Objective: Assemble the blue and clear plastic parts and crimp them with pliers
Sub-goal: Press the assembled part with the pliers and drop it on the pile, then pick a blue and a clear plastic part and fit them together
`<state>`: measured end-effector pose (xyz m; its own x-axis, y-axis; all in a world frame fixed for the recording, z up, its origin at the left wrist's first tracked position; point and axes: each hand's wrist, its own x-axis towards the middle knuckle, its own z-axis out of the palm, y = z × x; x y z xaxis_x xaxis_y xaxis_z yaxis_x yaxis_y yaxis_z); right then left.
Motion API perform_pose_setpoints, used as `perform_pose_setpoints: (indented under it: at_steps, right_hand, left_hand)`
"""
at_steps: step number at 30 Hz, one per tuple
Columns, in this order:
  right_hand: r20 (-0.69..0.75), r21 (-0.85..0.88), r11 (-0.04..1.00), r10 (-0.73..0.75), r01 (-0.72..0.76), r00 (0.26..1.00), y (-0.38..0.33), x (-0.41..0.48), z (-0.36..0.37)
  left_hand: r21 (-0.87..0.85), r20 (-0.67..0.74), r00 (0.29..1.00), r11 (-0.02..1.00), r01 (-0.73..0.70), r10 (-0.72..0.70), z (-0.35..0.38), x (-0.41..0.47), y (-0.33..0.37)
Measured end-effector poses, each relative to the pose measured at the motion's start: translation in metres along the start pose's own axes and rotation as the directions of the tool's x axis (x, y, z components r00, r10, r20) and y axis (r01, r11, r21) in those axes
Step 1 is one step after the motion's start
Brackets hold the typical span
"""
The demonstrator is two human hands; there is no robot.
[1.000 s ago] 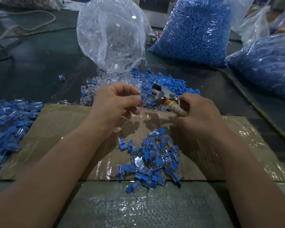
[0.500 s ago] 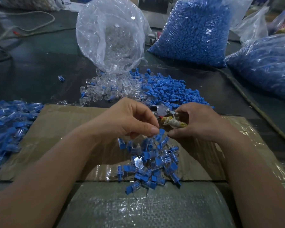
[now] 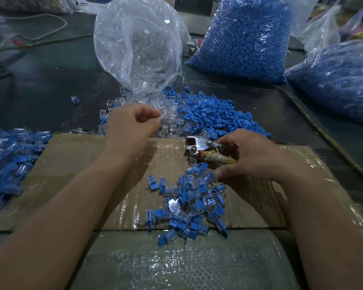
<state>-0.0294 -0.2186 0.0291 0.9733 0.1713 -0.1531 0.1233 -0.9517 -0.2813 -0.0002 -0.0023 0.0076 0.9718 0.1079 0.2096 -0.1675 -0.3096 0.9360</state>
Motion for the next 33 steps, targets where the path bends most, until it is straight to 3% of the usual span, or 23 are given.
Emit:
perform_pose_setpoints:
  at_steps: [2,6,13,17,21,25,33]
  right_hand:
    - [0.0,-0.003,1.0,-0.009,0.009,1.0,0.0,0.0,0.0]
    - [0.022,0.003,1.0,-0.025,0.025,0.999,0.0,0.002,0.002]
    - [-0.01,0.053,0.998,-0.045,0.046,0.999,-0.003,0.002,-0.001]
    - [-0.189,0.136,0.99,-0.017,0.043,0.982,-0.002,0.002,-0.001]
    - [-0.434,0.19,0.982,0.092,-0.009,0.896,0.002,0.004,-0.001]
    - [-0.491,0.216,0.974,0.167,-0.067,0.855,0.008,0.009,0.002]
    - [-0.45,0.205,0.978,0.135,-0.045,0.883,0.01,0.021,0.009]
  left_hand:
    - [0.059,-0.047,0.999,0.998,-0.006,0.009,0.0,0.004,-0.004]
    - [0.161,-0.003,0.999,0.986,-0.051,0.052,0.003,0.003,-0.006]
    - [0.398,0.287,0.945,0.879,-0.265,0.155,0.006,0.002,-0.008]
    - [0.538,0.412,0.908,0.782,-0.314,0.082,0.008,0.006,-0.014]
    - [0.597,0.472,0.882,0.731,-0.33,0.013,0.01,0.005,-0.018]
    - [0.622,0.489,0.872,0.697,-0.357,0.01,0.01,0.007,-0.019]
    - [0.589,0.367,0.924,0.742,-0.321,0.109,0.01,0.007,-0.016]
